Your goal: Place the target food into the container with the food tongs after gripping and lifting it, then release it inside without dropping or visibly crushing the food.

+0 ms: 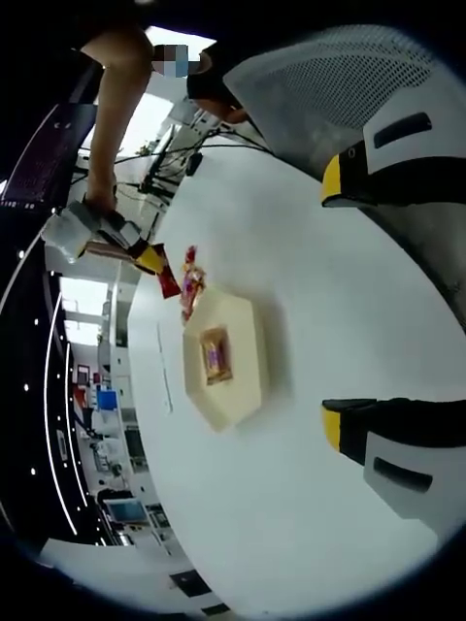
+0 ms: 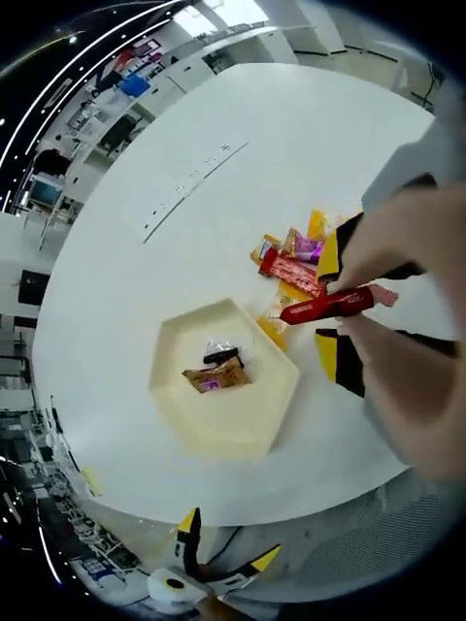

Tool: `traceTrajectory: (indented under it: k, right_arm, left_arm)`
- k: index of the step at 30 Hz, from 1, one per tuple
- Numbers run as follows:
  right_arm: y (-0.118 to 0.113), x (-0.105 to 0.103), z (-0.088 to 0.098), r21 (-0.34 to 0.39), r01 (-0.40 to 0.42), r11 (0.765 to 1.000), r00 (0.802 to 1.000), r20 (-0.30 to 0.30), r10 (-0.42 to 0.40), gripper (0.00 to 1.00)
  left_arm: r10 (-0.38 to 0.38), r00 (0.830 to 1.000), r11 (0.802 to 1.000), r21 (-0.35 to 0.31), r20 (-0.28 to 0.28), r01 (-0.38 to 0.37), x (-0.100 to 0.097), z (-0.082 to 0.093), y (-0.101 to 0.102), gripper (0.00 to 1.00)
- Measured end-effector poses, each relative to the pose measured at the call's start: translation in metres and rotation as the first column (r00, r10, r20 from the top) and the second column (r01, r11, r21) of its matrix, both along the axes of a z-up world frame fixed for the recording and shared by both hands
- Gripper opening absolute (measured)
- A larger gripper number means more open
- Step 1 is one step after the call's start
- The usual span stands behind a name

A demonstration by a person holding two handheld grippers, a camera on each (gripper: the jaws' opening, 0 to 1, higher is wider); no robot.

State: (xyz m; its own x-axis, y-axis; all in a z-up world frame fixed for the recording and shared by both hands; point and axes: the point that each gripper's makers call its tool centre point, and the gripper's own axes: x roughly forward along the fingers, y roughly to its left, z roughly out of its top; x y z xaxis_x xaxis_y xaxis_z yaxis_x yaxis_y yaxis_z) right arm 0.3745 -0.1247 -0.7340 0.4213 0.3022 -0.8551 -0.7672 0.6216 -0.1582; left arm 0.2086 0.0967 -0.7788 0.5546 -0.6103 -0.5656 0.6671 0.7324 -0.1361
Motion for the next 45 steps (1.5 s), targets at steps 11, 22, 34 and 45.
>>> traceTrajectory:
  k: [11, 22, 34, 45]
  right_arm:
    - [-0.011, -0.003, 0.03, -0.01, 0.017, 1.0, 0.998, 0.054, -0.017, 0.18]
    - [-0.013, -0.003, 0.067, -0.019, 0.014, 1.0, 0.993, 0.121, -0.012, 0.18]
    - [-0.008, 0.0, 0.094, -0.041, 0.0, 0.999, 0.984, 0.178, 0.007, 0.18]
    - [0.014, 0.0, 0.106, -0.031, -0.039, 0.999, 0.98, 0.196, 0.044, 0.19]
  left_arm:
    - [0.008, 1.0, 1.0, -0.026, 0.017, -0.007, 0.002, 0.006, -0.001, 0.79]
    - [-0.001, 1.0, 1.0, -0.026, 0.029, 0.002, 0.001, 0.008, -0.002, 0.79]
    - [-0.007, 0.999, 1.0, -0.022, 0.039, 0.008, 0.001, 0.008, -0.002, 0.78]
    - [-0.008, 0.999, 1.0, -0.029, 0.047, 0.009, 0.001, 0.01, -0.002, 0.78]
